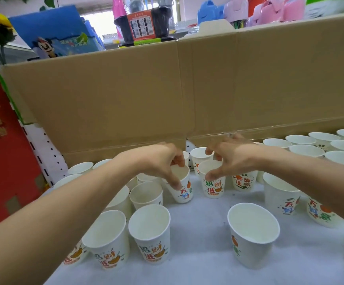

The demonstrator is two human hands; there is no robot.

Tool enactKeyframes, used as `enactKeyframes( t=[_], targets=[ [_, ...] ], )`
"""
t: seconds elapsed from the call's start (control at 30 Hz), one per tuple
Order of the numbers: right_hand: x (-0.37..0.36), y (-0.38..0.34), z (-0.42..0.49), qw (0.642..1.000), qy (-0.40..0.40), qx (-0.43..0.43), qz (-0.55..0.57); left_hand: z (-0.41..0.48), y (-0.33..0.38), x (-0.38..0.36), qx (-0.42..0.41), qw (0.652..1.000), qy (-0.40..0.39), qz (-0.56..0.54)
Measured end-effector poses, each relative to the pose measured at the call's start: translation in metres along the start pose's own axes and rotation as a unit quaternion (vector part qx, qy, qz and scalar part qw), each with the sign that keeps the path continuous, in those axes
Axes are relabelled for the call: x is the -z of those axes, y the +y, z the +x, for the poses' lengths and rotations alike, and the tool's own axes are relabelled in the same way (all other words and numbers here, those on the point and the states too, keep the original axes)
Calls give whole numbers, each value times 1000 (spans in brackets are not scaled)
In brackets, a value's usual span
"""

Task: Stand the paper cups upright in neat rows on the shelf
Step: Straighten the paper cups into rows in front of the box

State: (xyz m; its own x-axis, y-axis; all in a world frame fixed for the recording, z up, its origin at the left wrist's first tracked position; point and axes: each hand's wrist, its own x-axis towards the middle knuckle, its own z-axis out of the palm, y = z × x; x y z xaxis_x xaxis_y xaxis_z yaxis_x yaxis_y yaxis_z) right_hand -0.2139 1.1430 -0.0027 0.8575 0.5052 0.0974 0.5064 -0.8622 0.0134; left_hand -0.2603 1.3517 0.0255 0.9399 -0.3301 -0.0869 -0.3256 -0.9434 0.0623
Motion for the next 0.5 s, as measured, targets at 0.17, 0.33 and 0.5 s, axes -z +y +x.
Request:
enactKeyframes(
  t=[0.17, 0.33, 0.5],
  targets=[
    [-1, -10, 3, 1000, 15, 0, -5, 13, -12, -5, -4, 999, 6, -41],
    [-2, -11, 4, 1000, 26, -11, 1, 21, -17, -10, -17, 997, 25, -74],
    [-3, -8, 3, 999, 23, -18, 17, 13, -21, 1, -14, 988, 75, -136]
  ],
)
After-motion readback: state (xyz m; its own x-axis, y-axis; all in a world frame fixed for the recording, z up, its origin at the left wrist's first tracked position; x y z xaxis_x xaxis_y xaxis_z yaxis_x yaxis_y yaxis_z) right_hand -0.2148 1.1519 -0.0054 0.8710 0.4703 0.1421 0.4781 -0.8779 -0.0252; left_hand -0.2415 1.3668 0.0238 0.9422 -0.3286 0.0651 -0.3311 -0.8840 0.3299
